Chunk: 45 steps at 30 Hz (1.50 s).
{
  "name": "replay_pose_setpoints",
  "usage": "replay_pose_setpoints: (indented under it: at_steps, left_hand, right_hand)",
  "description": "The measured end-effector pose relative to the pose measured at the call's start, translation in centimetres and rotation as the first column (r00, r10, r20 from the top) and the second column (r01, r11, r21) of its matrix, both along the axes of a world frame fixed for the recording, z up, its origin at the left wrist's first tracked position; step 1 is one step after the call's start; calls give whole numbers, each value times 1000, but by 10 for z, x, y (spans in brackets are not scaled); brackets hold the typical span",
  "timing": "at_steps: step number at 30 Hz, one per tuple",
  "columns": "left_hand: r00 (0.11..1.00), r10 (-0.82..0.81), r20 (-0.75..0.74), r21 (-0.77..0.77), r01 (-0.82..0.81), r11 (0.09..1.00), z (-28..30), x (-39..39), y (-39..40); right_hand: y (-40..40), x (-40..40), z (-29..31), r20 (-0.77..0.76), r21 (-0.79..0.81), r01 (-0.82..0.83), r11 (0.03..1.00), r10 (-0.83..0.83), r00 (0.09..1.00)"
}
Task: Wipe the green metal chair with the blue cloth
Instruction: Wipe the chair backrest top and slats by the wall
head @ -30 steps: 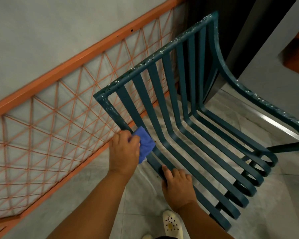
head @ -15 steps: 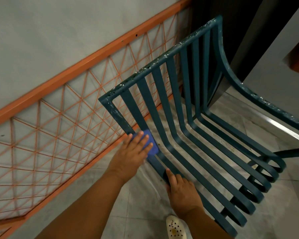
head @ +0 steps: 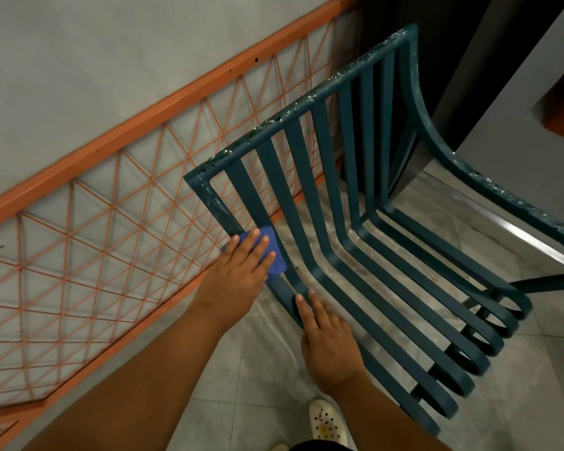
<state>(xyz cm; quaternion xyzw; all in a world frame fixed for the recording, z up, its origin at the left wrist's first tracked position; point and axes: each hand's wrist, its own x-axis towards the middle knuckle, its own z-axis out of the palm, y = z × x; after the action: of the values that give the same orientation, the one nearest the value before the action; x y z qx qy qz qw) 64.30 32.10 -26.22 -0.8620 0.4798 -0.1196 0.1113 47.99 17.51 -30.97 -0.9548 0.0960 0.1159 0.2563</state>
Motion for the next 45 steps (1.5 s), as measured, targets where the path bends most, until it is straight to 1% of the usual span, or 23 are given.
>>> replay_pose_setpoints:
  at_steps: [2, 5, 8, 10, 12, 13, 14, 15, 17, 18, 20, 22, 23, 25, 28, 30, 33, 34, 36, 38, 39, 42, 45]
  left_hand:
    - [1000, -27, 3, 26, 27, 999, -7, -6, 3]
    - [991, -124, -50, 83, 128, 988, -5, -6, 11]
    - [983, -180, 44, 35, 178, 983, 5, 12, 15]
    - [994, -98, 57, -19, 99, 995, 6, 18, 13]
    - [999, -6, 31, -26, 7, 1000, 3, 10, 8]
    - [1000, 7, 4, 5, -7, 1000, 1, 1, 4]
    - [1000, -22, -23, 46, 23, 999, 0, -8, 2]
    - [996, -68, -55, 82, 73, 994, 0, -15, 2]
    - [989, -129, -71, 101, 136, 986, 6, -12, 4]
    - [991, -127, -46, 95, 131, 987, 11, -5, 7]
    - [996, -85, 6, 52, 85, 995, 19, 11, 11]
    - [999, -37, 38, -22, 38, 999, 21, 21, 14]
    - [998, -20, 58, -42, 22, 999, 18, 22, 14]
    - [996, -22, 81, -21, 23, 1000, 11, 16, 12]
    - [990, -105, 95, 4, 105, 994, 13, 18, 17]
    - [986, -107, 130, -58, 115, 992, 22, 31, 22]
    - [986, -16, 163, -174, 44, 984, 24, 36, 24]
    - [987, -23, 161, -179, 52, 982, 20, 31, 23]
    - [988, -97, 124, -120, 112, 987, 11, 23, 22]
    - [982, -164, 91, -62, 170, 983, 13, 28, 25]
    - [980, -172, 97, -64, 178, 982, 18, 34, 27]
    - [985, -87, 148, -135, 107, 985, 34, 51, 32]
    - [987, -21, 160, -195, 52, 979, 29, 43, 28]
  right_hand:
    - [2, 7, -7, 54, -23, -76, 997, 77, 996]
    - [-3, 7, -10, -7, -16, -191, 982, 190, 982]
    - [-4, 8, -6, -43, -40, -212, 976, 210, 977]
    - [-2, 9, -5, -74, -36, -199, 979, 196, 978]
    - [-1, 9, -9, -101, -46, -188, 981, 183, 978]
    - [0, 9, -13, -52, -52, -166, 985, 163, 985]
    - [1, 8, -16, 19, -47, -129, 990, 130, 991]
    - [2, 7, -17, 46, -53, -90, 995, 93, 995]
    - [1, 9, -12, 34, -68, -108, 992, 110, 993]
    - [0, 7, -11, -46, -43, -146, 988, 144, 989]
    - [-2, 9, -4, -96, -32, -188, 982, 184, 978]
    - [-2, 10, -6, -81, -67, -201, 977, 196, 977]
    - [-1, 11, -7, -85, -50, -188, 981, 184, 979]
    - [0, 11, -7, -93, -59, -195, 979, 189, 978]
    - [0, 10, -5, -95, -56, -190, 980, 185, 978]
    - [-1, 10, -7, -103, -56, -194, 979, 188, 977]
    - [-1, 10, -8, -101, -49, -191, 980, 186, 977]
    - [0, 10, -8, -105, -59, -198, 978, 191, 976]
    - [1, 9, -8, -110, -71, -210, 975, 201, 973]
    - [1, 11, -6, -122, -66, -207, 976, 198, 972]
    - [1, 12, -4, -130, -63, -205, 977, 196, 972]
    - [0, 12, -2, -147, -65, -213, 975, 202, 968]
    - [0, 12, -3, -141, -58, -209, 976, 200, 970]
